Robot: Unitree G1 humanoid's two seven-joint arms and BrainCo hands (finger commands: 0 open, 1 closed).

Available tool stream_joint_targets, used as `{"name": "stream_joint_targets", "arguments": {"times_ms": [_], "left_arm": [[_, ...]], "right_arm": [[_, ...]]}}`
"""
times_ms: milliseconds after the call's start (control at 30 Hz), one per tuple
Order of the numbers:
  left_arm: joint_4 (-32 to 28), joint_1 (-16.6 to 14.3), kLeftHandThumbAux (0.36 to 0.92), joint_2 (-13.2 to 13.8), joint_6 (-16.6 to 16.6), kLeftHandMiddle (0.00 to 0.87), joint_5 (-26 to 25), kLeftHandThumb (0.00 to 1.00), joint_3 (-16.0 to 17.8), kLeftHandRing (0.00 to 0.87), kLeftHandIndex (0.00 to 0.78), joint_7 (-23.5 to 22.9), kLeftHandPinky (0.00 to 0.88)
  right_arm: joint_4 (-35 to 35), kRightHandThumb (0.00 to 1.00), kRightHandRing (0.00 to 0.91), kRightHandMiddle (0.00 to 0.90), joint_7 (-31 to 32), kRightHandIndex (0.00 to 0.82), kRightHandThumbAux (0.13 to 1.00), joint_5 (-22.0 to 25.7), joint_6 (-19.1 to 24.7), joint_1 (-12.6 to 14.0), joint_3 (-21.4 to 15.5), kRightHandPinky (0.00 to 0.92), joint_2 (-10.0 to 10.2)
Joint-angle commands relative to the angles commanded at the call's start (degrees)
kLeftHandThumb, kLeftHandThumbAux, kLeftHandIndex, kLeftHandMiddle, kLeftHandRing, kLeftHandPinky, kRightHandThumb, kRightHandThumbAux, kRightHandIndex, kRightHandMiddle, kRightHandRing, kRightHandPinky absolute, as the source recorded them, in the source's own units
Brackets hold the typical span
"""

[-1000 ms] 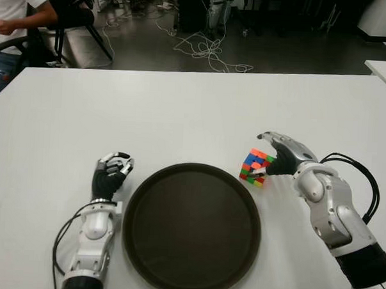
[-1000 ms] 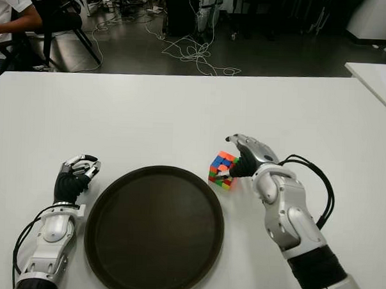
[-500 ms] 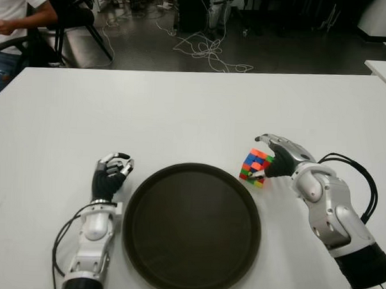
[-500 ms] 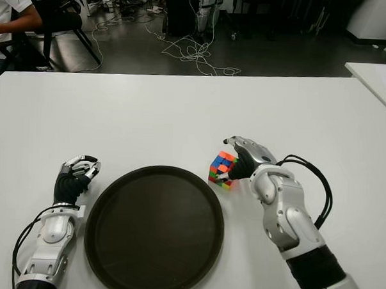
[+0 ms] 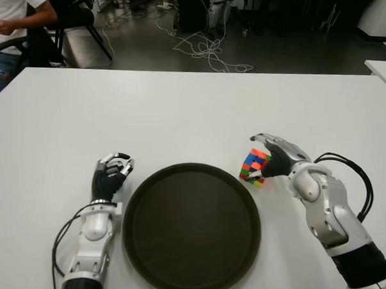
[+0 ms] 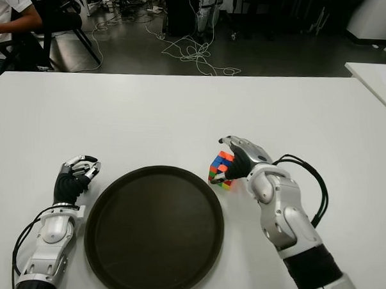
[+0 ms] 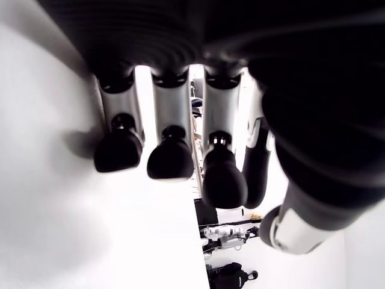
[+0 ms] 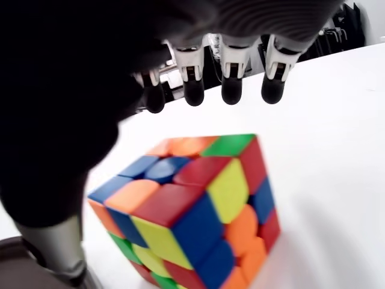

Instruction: Pick up the Rubik's Cube and put it in the plate

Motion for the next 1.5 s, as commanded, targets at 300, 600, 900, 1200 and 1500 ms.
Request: {"name": "stream_joint_targets", "arguments": {"times_ms": [300,600,900,1200,1500], "left_arm": [[0.5,-0.2,0.708,0.3,0.0,0.799,0.2,0.706,0.0,0.812,0.443,0.0,0.785],[0.2,-0.1,0.708,-0.4,0.2,0.800,0.0,0.705,0.3,0.808,0.443,0.8,0.780],[-0.2,0.1,0.707,-0.2,0.4,0.805,0.3,0.707,0.0,0.813,0.444,0.5,0.781],[-0.4,0.0,0.706,-0.3,0.9,0.806,0.1,0.707,0.0,0.814,0.444,0.4,0.783],[-0.6,0.2,0.706,-0.3,0.7,0.807,-0.3,0.708,0.2,0.812,0.444,0.2,0.782]], "right_arm": [[1.5,0.000,0.000,0.000,0.0,0.000,0.693,-0.4,-0.4,-1.2,0.5,0.001,0.5],[2.9,0.000,0.000,0.000,-0.1,0.000,0.704,-0.1,-1.4,-1.9,0.7,0.000,0.7],[4.5,0.000,0.000,0.000,-0.7,0.000,0.719,0.2,-2.1,-2.4,0.8,0.000,1.2],[6.0,0.000,0.000,0.000,-1.4,0.000,0.721,0.7,-2.6,-2.6,0.5,0.000,1.6],[6.5,0.000,0.000,0.000,-2.3,0.000,0.709,0.8,-3.3,-2.5,0.3,0.000,1.6]]}}
